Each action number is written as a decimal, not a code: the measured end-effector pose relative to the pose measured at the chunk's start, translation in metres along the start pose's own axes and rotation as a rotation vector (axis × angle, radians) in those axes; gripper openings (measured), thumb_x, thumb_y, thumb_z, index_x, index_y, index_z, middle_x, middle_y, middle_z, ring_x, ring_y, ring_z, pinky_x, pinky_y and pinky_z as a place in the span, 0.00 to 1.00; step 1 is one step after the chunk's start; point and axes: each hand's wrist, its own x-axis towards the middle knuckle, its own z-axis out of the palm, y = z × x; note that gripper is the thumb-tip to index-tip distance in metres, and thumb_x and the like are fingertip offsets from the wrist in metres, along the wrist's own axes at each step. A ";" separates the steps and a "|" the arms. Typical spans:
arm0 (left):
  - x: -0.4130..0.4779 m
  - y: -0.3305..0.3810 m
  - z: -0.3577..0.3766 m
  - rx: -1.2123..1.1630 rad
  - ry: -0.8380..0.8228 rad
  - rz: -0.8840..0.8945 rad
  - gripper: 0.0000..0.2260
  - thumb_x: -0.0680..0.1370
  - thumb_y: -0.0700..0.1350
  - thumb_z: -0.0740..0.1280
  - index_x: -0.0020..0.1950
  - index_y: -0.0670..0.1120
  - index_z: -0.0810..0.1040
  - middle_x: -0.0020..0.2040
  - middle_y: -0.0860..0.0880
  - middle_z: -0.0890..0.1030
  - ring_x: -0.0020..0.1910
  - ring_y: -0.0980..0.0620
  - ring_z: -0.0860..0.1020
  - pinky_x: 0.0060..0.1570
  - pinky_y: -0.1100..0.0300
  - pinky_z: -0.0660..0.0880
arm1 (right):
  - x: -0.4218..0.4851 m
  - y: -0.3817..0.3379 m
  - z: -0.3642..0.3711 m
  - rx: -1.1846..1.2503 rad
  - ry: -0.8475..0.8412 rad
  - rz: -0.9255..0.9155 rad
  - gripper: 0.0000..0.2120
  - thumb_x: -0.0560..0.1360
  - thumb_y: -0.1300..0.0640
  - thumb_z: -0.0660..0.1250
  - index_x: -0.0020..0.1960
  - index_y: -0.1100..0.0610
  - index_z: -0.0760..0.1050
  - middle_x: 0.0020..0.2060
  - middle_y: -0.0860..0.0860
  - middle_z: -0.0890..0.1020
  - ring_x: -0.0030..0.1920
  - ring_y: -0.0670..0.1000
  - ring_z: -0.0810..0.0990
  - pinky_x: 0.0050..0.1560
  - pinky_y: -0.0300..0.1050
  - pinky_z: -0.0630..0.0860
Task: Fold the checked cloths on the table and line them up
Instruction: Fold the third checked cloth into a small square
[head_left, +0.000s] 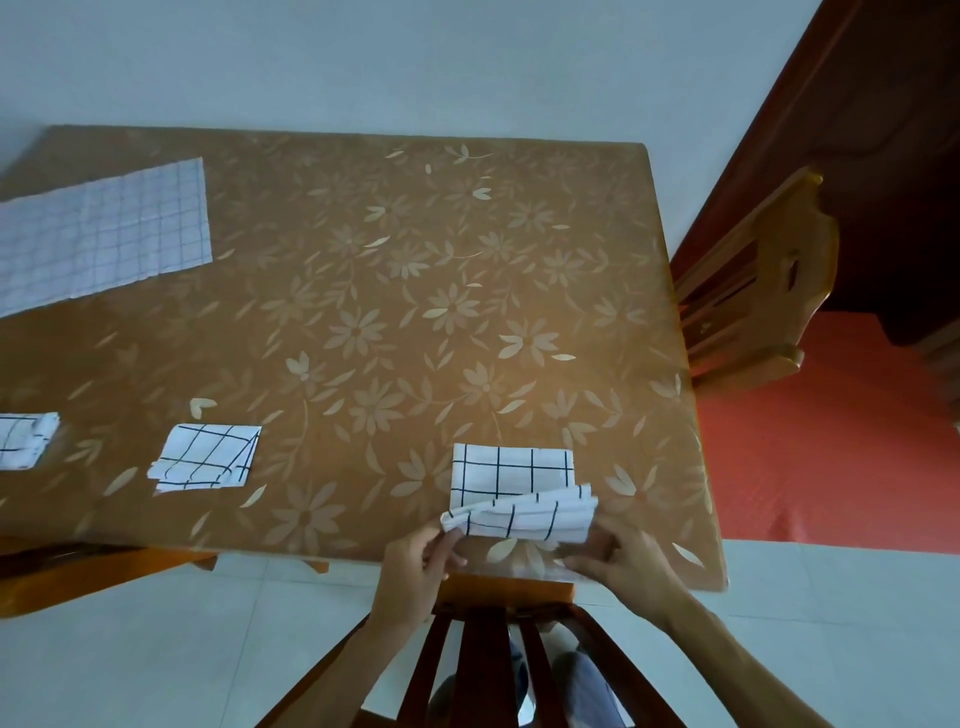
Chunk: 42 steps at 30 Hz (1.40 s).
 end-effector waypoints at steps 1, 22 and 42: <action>0.003 0.001 0.001 -0.013 -0.004 -0.015 0.06 0.80 0.48 0.65 0.54 0.56 0.80 0.35 0.51 0.85 0.36 0.53 0.84 0.35 0.56 0.81 | 0.004 0.000 0.001 -0.011 -0.003 0.023 0.13 0.68 0.45 0.75 0.50 0.47 0.81 0.42 0.48 0.84 0.43 0.51 0.82 0.47 0.50 0.80; 0.039 0.009 0.001 0.132 0.101 -0.296 0.07 0.79 0.45 0.69 0.55 0.47 0.76 0.43 0.53 0.83 0.30 0.52 0.83 0.31 0.59 0.82 | 0.029 -0.021 0.013 0.100 0.214 0.264 0.12 0.70 0.51 0.76 0.48 0.50 0.76 0.34 0.44 0.84 0.35 0.39 0.82 0.43 0.41 0.81; 0.067 -0.009 0.051 1.050 -0.212 0.407 0.25 0.84 0.55 0.48 0.82 0.50 0.53 0.82 0.45 0.47 0.81 0.46 0.44 0.78 0.45 0.46 | 0.025 -0.020 0.032 -0.216 0.428 0.093 0.15 0.74 0.52 0.70 0.58 0.52 0.71 0.45 0.47 0.80 0.43 0.49 0.79 0.44 0.47 0.78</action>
